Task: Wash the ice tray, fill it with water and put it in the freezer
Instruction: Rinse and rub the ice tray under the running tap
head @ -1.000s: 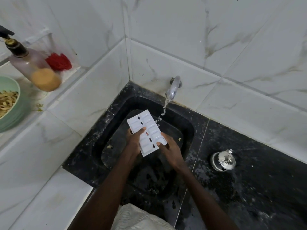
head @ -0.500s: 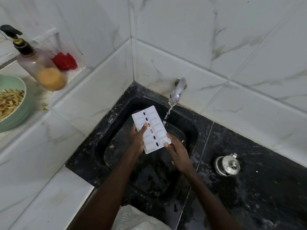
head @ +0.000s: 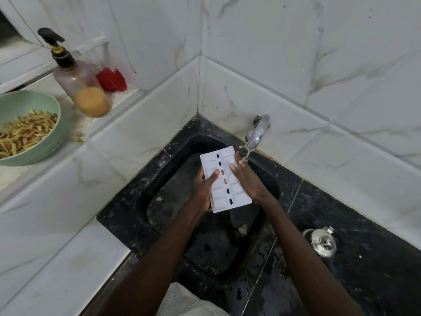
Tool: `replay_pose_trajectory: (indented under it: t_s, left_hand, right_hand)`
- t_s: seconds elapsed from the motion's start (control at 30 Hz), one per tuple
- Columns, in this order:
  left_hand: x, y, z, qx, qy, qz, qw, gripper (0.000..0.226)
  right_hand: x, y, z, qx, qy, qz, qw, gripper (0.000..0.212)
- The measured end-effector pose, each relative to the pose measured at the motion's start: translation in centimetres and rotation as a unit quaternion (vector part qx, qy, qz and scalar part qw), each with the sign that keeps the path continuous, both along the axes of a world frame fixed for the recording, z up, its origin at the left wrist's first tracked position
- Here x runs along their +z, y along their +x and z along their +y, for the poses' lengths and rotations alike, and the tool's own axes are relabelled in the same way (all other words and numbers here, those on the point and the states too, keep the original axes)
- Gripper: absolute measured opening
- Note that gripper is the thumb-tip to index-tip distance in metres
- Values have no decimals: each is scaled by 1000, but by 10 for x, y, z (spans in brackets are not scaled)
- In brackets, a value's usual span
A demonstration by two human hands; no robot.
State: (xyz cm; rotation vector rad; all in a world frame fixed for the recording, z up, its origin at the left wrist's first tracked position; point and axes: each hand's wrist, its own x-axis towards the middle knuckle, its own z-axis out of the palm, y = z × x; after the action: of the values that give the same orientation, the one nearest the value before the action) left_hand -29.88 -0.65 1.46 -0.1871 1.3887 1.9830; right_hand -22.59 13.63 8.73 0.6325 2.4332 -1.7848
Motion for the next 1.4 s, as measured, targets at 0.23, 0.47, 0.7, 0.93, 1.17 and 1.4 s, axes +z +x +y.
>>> replay_pose_trajectory:
  t_s: [0.23, 0.47, 0.7, 0.93, 1.17, 1.4]
  left_hand:
    - [5, -2, -4, 24, -1, -6, 1000, 37]
    - [9, -17, -5, 82, 17, -27, 996, 39]
    - [12, -17, 1, 75, 10, -30, 997, 40]
    - [22, 5, 8, 19, 29, -25, 999, 35]
    - [27, 10, 9, 29, 24, -33, 999, 33]
    - [23, -5, -2, 88, -17, -47, 995, 34]
  right_hand:
    - [-12, -31, 18, 26, 64, -45, 997, 76]
    - [-9, 32, 3, -2, 55, -11, 998, 54]
    - [-9, 75, 4, -20, 21, -2, 1000, 48]
    - [2, 43, 9, -26, 44, 5, 999, 63]
    - [8, 12, 22, 9, 69, 21, 997, 59]
    - [-12, 65, 0, 13, 83, -5, 996, 59]
